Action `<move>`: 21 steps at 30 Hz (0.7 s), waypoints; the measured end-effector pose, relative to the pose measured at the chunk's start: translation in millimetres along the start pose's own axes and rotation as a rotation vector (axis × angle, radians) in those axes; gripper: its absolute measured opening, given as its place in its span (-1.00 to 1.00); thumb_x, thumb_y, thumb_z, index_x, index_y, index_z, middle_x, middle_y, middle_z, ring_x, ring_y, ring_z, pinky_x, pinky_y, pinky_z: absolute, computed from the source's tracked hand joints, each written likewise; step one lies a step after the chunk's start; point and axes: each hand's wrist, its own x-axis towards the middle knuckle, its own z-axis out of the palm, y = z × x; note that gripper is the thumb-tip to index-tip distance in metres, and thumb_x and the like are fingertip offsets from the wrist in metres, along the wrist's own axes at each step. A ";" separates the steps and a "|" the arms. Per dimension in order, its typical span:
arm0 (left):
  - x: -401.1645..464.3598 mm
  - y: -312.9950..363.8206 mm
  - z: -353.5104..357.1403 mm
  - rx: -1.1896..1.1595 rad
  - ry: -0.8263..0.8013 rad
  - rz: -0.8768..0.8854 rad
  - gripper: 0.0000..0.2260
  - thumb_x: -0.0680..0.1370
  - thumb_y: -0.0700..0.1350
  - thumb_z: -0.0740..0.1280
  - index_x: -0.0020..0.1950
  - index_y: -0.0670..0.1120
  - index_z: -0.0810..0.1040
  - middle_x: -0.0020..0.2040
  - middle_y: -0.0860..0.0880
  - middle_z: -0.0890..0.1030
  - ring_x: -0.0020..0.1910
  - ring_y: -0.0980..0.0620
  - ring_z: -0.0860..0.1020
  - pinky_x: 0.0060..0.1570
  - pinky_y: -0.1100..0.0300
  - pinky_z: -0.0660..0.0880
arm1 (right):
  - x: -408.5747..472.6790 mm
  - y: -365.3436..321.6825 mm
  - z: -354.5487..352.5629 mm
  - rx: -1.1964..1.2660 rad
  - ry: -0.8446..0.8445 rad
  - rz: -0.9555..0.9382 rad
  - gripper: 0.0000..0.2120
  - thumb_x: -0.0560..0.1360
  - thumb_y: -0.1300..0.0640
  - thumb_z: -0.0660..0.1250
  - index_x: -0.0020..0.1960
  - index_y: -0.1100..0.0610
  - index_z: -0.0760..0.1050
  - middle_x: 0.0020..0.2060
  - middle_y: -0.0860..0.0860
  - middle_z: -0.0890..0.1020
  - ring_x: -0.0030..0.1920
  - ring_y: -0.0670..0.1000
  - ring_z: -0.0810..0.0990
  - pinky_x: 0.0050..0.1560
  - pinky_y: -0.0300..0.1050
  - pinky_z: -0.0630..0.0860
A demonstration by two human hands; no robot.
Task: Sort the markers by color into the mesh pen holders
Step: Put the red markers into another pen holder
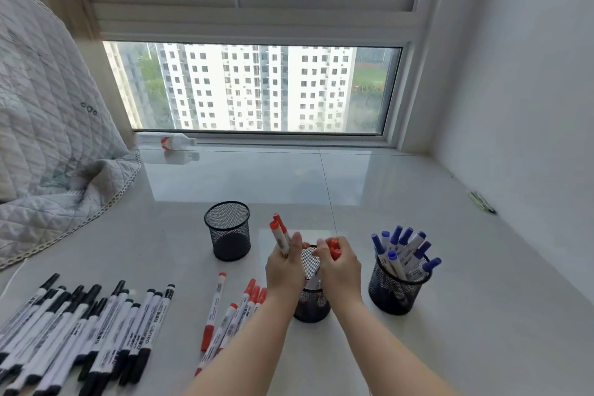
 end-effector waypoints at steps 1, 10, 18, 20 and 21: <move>-1.1 -2.7 0.9 0.004 -0.005 -0.009 -0.74 0.55 0.08 0.25 -0.15 -0.10 0.55 -0.27 -0.09 0.55 -0.23 -0.07 0.50 -0.09 -0.05 0.46 | -0.8 0.4 -1.7 -0.026 0.000 -0.013 -0.84 0.53 0.06 0.25 -0.19 0.11 0.43 -0.32 0.05 0.58 -0.35 -0.05 0.49 -0.36 -0.27 0.40; -1.5 0.6 -0.9 0.183 0.028 0.184 -0.87 0.50 -0.08 0.36 -0.14 0.12 0.43 -0.19 0.16 0.56 -0.18 0.21 0.54 -0.23 0.44 0.40 | -0.7 -9.5 -19.5 -0.126 0.044 -0.099 -0.91 0.50 0.07 0.29 -0.08 0.05 0.39 -0.22 -0.09 0.53 -0.17 -0.05 0.52 -0.22 -0.26 0.40; -15.6 -11.6 -77.2 0.523 0.219 0.347 -0.86 0.50 -0.18 0.30 0.04 -0.03 0.47 0.00 0.01 0.53 0.05 -0.03 0.49 0.06 0.13 0.39 | -55.0 -29.7 -11.7 -0.200 0.140 -0.618 -0.84 0.40 0.18 0.26 -0.03 0.04 0.38 -0.23 -0.09 0.50 -0.23 -0.12 0.42 -0.19 -0.35 0.34; -15.5 -20.8 -100.1 0.754 0.244 0.266 -0.79 0.50 -0.12 0.31 0.12 -0.10 0.48 0.08 -0.08 0.51 0.12 -0.10 0.42 0.11 0.08 0.35 | -73.8 -23.2 -2.3 -0.183 -0.017 -0.663 -0.84 0.42 0.23 0.29 -0.04 0.06 0.40 -0.31 -0.10 0.50 -0.36 -0.24 0.39 -0.28 -0.39 0.37; -15.2 -25.8 -108.5 0.865 0.238 0.208 -0.73 0.51 -0.05 0.31 0.17 -0.11 0.46 0.13 -0.11 0.48 0.16 -0.11 0.38 0.13 0.05 0.34 | -81.3 -17.8 2.6 -0.194 -0.080 -0.656 -0.88 0.42 0.23 0.30 -0.05 0.10 0.45 -0.34 -0.13 0.48 -0.41 -0.23 0.38 -0.32 -0.39 0.36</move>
